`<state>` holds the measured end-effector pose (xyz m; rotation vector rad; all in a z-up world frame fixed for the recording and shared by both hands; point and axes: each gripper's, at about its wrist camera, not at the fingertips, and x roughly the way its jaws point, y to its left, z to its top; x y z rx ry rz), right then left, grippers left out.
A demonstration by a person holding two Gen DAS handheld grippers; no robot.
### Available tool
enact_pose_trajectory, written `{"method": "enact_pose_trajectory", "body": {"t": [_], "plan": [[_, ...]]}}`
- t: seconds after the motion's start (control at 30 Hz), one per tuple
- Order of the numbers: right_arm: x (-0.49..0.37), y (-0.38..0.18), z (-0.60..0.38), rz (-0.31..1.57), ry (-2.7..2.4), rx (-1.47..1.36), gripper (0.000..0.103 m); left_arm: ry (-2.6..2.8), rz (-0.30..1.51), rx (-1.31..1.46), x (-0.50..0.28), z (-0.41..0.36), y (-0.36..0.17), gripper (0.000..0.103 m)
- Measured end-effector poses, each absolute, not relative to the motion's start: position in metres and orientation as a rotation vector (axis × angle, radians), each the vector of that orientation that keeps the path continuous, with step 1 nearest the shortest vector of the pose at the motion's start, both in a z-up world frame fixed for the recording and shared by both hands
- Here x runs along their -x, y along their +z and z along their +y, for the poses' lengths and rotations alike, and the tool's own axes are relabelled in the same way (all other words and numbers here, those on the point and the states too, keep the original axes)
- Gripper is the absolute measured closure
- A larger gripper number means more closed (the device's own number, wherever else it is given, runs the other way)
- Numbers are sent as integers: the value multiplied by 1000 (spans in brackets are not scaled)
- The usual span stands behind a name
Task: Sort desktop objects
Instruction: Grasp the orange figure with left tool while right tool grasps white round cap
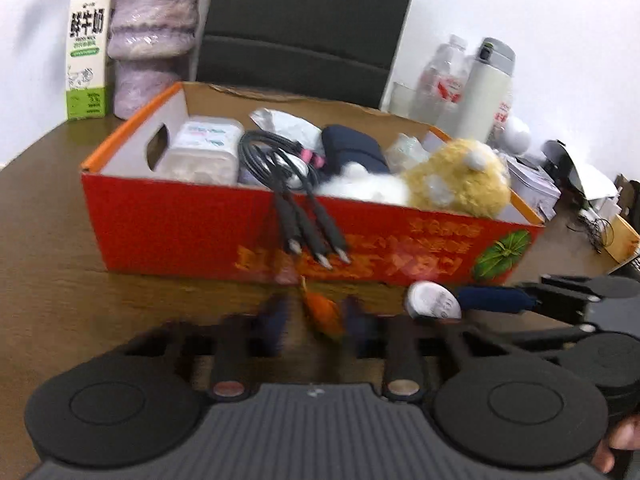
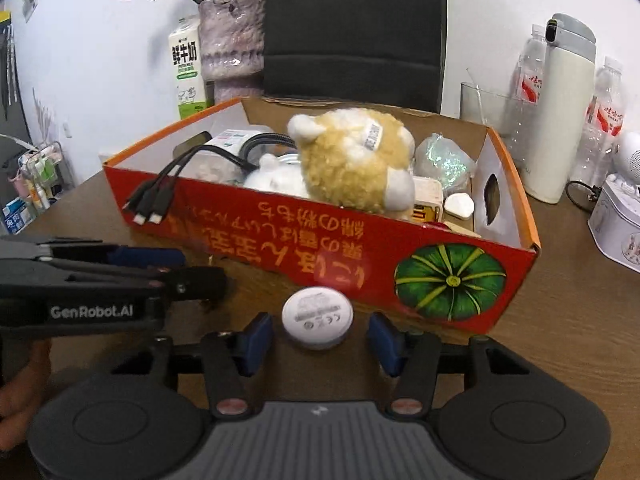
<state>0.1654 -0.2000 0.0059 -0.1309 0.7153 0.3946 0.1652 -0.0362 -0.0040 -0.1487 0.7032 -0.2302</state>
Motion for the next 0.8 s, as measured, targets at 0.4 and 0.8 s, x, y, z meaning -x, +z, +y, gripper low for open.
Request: {"method": "enact_pose_trajectory", "body": {"t": [0.4,0.8], "plan": [[-129,16,-187,668,418,158,65,-148,665,284,-82,-11,-6,86],[-20,45,-162,647,453,159,65,-85,645,290,35,36,3,86]]}}
